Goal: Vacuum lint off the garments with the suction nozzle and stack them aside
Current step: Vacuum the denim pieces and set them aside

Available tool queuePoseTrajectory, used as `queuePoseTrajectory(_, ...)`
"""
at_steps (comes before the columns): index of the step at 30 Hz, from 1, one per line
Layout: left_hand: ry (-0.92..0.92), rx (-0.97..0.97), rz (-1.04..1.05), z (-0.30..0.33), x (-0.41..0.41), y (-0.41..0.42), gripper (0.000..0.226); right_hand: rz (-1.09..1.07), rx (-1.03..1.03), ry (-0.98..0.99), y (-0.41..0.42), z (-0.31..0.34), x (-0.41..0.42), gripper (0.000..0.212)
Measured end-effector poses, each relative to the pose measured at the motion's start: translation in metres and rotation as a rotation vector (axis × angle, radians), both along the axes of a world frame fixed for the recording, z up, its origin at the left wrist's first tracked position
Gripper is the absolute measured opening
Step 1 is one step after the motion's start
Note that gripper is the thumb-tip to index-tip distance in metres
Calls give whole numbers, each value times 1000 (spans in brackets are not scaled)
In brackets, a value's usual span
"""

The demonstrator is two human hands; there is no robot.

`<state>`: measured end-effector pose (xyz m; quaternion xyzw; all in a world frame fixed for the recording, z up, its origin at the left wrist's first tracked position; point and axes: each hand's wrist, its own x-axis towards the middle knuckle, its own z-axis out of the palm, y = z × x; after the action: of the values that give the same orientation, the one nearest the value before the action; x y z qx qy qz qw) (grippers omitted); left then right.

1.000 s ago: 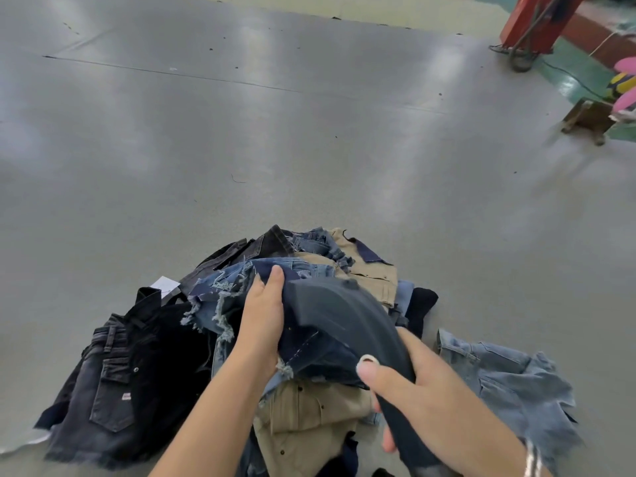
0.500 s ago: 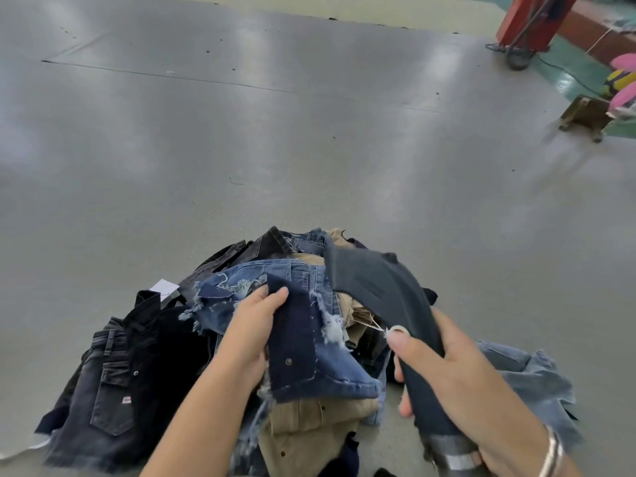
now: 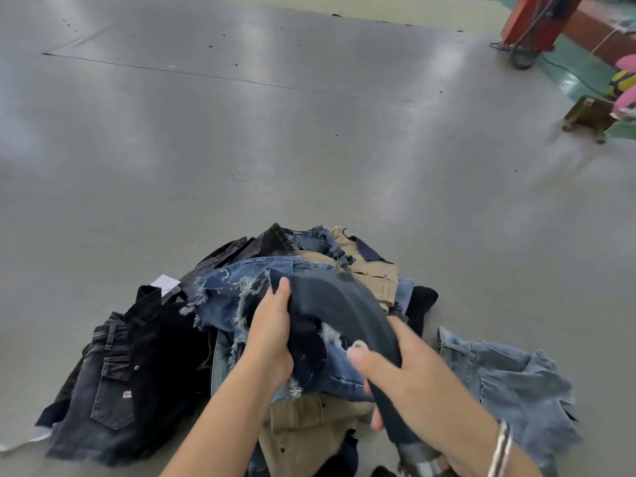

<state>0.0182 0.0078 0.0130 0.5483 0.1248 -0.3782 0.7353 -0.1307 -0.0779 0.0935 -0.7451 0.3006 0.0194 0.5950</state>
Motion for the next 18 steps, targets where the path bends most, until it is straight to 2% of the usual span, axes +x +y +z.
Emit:
queuePoseTrajectory(4,4,-51,47,3,-2,0,29,-143,-7,-93,-16,10,5,12)
queuePoseTrajectory(10,-2,-80,19,3,0,4,37,38,151,-25,-3,5,-8,13)
queuePoseTrajectory(15,132,-172,-44,7,-3,7,36,-159,115,-74,-21,6,9,12)
queuePoseTrajectory(18,98,-87,-72,9,0,13,39,-207,140,-117,-26,6,4,10)
